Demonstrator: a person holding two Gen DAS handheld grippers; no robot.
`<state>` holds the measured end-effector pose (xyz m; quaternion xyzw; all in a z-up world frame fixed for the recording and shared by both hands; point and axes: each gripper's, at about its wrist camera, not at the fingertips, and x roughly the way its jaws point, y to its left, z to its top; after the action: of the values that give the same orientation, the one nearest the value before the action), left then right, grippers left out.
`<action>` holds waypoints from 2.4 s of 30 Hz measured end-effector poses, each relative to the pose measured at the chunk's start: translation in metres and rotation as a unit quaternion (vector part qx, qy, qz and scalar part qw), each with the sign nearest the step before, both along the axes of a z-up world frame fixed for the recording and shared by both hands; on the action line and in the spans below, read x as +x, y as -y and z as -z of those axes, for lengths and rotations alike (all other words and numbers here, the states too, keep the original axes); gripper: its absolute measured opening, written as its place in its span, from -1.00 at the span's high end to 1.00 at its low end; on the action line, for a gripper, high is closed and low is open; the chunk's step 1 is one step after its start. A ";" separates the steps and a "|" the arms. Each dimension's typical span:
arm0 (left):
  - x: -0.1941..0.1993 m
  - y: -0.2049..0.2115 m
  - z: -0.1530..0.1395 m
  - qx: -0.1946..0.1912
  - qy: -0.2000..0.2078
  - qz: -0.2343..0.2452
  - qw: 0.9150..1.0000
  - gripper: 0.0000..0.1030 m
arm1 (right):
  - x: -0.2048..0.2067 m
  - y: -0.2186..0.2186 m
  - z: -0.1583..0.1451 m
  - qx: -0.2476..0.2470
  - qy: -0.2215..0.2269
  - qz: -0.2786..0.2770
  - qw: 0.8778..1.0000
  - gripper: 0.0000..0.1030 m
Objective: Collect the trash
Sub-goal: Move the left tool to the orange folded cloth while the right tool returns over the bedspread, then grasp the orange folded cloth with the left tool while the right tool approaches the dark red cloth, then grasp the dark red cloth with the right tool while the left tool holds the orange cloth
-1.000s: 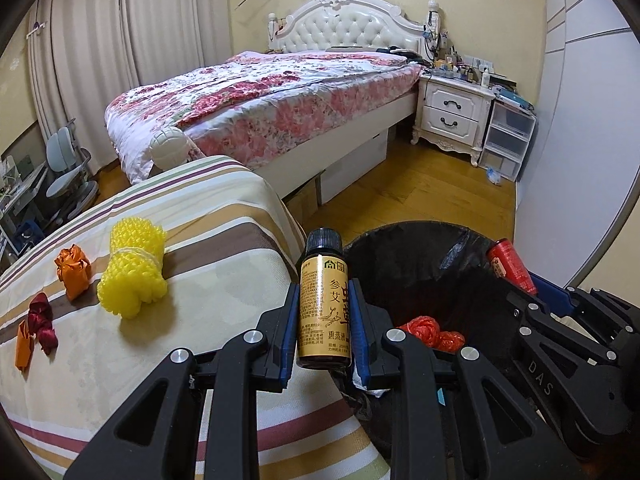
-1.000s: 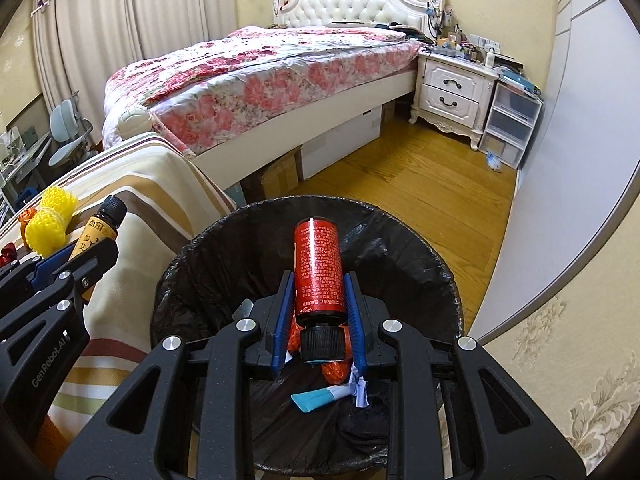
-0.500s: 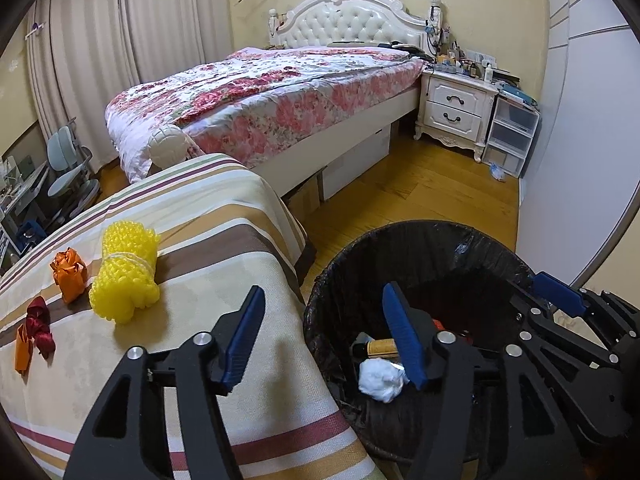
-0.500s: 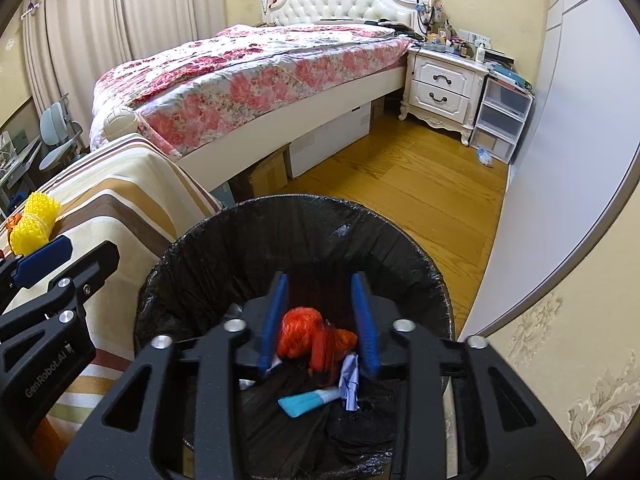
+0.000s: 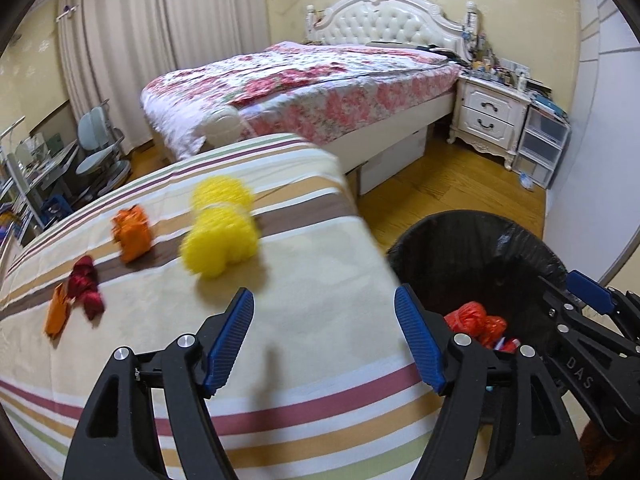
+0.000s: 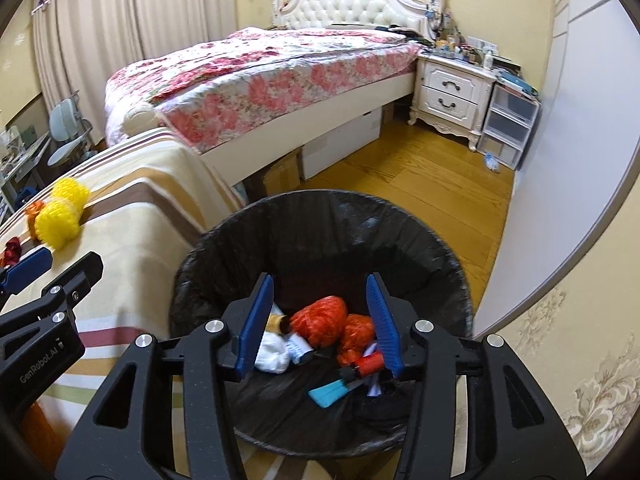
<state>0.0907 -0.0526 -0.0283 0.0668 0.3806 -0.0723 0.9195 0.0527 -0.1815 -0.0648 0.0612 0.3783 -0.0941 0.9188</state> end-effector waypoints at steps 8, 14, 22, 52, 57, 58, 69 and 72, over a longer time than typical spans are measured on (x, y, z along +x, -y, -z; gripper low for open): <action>-0.016 -0.075 -0.001 0.026 0.002 -0.072 0.997 -0.40 | -0.006 -0.075 -0.012 0.003 0.010 -0.082 0.997 -0.02; -0.023 -0.137 0.002 0.030 -0.011 -0.134 0.991 -0.40 | -0.007 -0.132 -0.015 -0.002 0.002 -0.147 0.989 -0.02; -0.013 -0.204 0.009 0.026 -0.034 -0.186 0.982 -0.40 | 0.004 -0.204 -0.007 -0.016 -0.034 -0.229 0.973 -0.02; -0.011 -0.284 0.011 -0.002 -0.039 -0.194 0.980 0.49 | 0.054 -0.311 -0.010 -0.036 -0.044 -0.298 0.953 -0.09; -0.021 -0.302 0.012 -0.009 -0.041 -0.209 0.977 0.49 | 0.062 -0.331 -0.010 -0.039 -0.044 -0.308 0.949 -0.04; -0.022 -0.305 0.012 -0.010 -0.041 -0.210 0.977 0.49 | 0.063 -0.335 -0.010 -0.040 -0.044 -0.311 0.949 -0.02; -0.028 -0.316 0.010 -0.025 -0.039 -0.218 0.975 0.49 | 0.080 -0.366 -0.012 -0.045 -0.042 -0.322 0.945 0.54; -0.029 -0.315 0.010 -0.026 -0.036 -0.217 0.975 0.49 | 0.075 -0.369 -0.012 -0.051 -0.039 -0.324 0.944 0.59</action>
<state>0.0619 0.2621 -0.0382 -0.0439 0.4171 0.1173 0.9002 0.1278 0.1873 -0.0529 -0.1154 0.4079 0.1876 0.8860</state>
